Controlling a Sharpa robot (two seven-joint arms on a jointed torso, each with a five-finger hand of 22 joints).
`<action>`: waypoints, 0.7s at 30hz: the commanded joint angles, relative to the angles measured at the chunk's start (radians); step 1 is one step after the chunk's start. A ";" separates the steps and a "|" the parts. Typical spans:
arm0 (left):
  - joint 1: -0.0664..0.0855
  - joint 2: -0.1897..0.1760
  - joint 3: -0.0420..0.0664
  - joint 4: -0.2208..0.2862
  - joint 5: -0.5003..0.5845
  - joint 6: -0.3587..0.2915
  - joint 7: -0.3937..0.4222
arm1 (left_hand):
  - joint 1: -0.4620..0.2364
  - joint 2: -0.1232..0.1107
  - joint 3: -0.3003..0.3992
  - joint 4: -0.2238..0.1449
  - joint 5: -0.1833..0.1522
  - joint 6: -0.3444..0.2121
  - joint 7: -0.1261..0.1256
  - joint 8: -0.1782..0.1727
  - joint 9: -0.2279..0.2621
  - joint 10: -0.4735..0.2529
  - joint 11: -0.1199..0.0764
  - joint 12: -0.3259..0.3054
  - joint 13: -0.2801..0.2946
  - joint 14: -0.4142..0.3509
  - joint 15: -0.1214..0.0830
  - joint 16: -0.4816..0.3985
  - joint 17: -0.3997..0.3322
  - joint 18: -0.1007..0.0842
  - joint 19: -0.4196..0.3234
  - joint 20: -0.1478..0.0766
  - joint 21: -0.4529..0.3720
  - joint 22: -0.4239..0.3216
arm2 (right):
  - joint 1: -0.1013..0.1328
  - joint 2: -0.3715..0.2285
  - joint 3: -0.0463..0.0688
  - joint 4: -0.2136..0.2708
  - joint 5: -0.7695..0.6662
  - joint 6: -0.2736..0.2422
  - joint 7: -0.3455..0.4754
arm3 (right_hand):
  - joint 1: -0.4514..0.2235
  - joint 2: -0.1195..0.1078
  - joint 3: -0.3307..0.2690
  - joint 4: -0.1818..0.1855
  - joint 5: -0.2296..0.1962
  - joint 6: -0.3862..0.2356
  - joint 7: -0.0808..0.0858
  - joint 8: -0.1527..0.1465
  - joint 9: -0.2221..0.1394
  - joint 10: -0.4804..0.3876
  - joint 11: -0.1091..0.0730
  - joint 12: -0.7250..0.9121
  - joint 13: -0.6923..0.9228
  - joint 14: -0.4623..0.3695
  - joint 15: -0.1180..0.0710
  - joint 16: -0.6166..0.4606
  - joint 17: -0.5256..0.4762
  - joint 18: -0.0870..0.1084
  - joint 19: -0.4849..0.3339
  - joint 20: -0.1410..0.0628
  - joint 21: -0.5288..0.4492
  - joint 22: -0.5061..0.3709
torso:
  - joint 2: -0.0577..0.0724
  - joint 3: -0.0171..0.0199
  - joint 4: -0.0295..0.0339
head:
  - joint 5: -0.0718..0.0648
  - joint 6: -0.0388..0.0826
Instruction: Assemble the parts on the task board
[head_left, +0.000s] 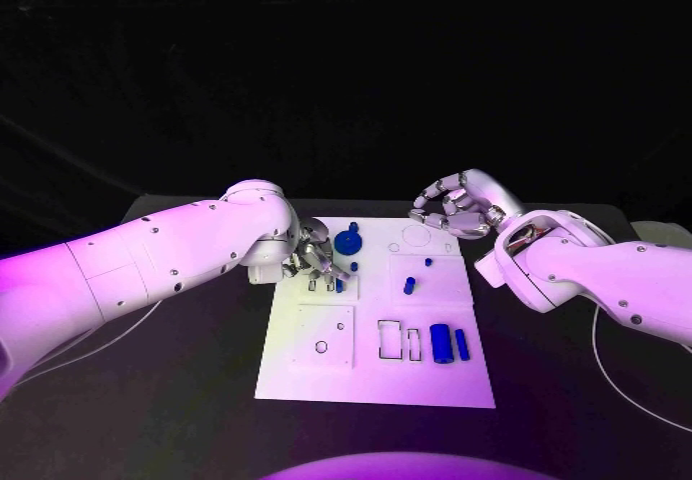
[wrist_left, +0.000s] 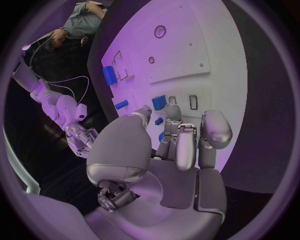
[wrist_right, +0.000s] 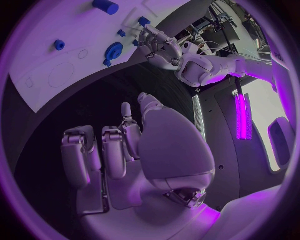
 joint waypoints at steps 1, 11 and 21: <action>0.000 0.006 0.000 -0.004 0.003 0.020 -0.001 | 0.009 -0.001 0.006 -0.001 0.004 -0.007 0.003 0.007 0.001 -0.007 -0.001 0.004 0.001 0.082 0.001 0.006 0.182 -0.007 0.006 0.005 0.008 0.004 | -0.002 0.002 0.000 0.000 -0.012 0.014 0.003 | -0.009 -0.004 0.005 -0.002 0.007 -0.004 0.000 0.005 0.001 0.000 -0.006 -0.001 0.091 0.098 -0.005 -0.005 0.231 -0.007 0.105 -0.008 0.004 0.263 | 0.000 -0.0008 0.0000 | 0.000 0.000; 0.000 0.014 -0.009 -0.017 0.016 0.018 0.001 | 0.016 -0.001 0.018 0.000 0.003 -0.006 0.002 0.009 0.003 -0.002 -0.002 0.010 0.008 0.084 0.000 0.009 0.186 -0.009 0.008 0.005 0.012 0.011 | -0.003 0.004 0.000 -0.002 -0.012 0.015 0.003 | -0.009 -0.003 0.007 -0.002 0.008 -0.004 -0.001 0.006 0.001 0.000 -0.006 -0.001 0.091 0.098 -0.005 -0.005 0.231 -0.007 0.105 -0.008 0.004 0.263 | 0.000 0.0002 0.0001 | -0.001 -0.003; 0.000 0.024 -0.016 -0.030 0.026 0.024 0.001 | 0.023 -0.001 0.031 -0.001 0.003 -0.005 0.001 0.012 0.005 -0.002 -0.002 0.012 0.008 0.084 0.000 0.011 0.189 -0.009 0.009 0.005 0.015 0.015 | -0.004 0.005 0.000 -0.003 -0.011 0.013 0.003 | -0.010 -0.003 0.008 -0.002 0.008 -0.004 -0.001 0.006 0.002 0.001 -0.006 -0.001 0.091 0.098 -0.005 -0.005 0.232 -0.007 0.105 -0.008 0.004 0.263 | 0.001 0.0005 -0.0020 | -0.001 -0.007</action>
